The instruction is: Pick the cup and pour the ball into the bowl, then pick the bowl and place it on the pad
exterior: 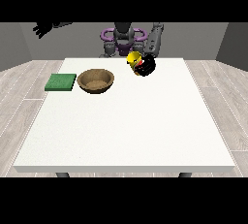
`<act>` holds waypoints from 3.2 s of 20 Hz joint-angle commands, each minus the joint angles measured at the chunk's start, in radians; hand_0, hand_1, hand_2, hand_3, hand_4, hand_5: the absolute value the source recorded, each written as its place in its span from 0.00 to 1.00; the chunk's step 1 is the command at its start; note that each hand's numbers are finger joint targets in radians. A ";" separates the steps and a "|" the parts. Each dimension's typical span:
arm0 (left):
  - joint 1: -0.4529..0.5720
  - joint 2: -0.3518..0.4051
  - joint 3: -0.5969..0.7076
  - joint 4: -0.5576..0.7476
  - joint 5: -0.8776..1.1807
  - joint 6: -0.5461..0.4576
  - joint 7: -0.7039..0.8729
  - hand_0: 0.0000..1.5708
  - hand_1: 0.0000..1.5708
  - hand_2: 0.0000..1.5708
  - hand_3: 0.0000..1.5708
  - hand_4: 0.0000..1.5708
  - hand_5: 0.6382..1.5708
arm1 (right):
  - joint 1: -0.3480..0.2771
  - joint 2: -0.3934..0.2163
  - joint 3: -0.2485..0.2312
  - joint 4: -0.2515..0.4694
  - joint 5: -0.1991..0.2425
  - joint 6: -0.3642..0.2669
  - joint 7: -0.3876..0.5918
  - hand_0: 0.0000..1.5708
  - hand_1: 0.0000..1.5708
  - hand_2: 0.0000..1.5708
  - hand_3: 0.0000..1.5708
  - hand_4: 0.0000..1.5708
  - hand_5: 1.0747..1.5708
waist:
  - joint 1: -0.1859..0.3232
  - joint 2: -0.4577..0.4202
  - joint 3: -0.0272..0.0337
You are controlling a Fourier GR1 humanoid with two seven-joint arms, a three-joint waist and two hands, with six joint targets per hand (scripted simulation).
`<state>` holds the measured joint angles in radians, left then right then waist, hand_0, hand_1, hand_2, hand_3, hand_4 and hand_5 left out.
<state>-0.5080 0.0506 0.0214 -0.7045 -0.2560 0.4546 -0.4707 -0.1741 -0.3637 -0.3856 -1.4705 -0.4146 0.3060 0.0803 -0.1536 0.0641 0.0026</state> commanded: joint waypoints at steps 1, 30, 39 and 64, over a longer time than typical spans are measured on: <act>-0.075 0.012 -0.125 0.000 -0.191 0.146 0.157 0.84 0.84 1.00 1.00 0.89 0.93 | 0.009 0.002 -0.021 0.099 0.017 -0.004 -0.030 0.00 0.00 0.00 0.19 0.41 0.99 | 0.034 -0.058 0.0029; -0.533 -0.051 -0.796 0.129 -1.028 -0.338 1.124 0.26 0.26 0.85 0.99 0.65 1.00 | -0.140 0.004 0.034 0.367 0.063 0.060 -0.096 0.00 0.00 0.00 0.21 0.44 0.97 | -0.021 -0.120 -0.0017; -0.450 -0.051 -0.770 -0.032 -1.061 -0.395 1.074 0.00 0.00 0.70 0.98 0.71 1.00 | -0.101 -0.026 -0.009 0.397 0.072 0.023 -0.130 0.00 0.00 0.00 0.11 0.45 0.96 | 0.075 -0.136 -0.0026; -0.379 0.274 0.279 -0.492 0.334 -0.668 0.650 0.00 0.00 0.00 0.00 0.67 0.99 | -0.099 0.077 -0.078 0.504 0.078 -0.148 -0.253 0.00 0.00 0.00 0.00 0.47 0.99 | 0.414 0.052 -0.0028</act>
<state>-0.8945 0.2397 0.2098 -1.1936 -0.0479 -0.0869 0.2020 -0.2610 -0.3106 -0.4599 -0.9988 -0.3334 0.1676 -0.1362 0.2433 0.0678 -0.0027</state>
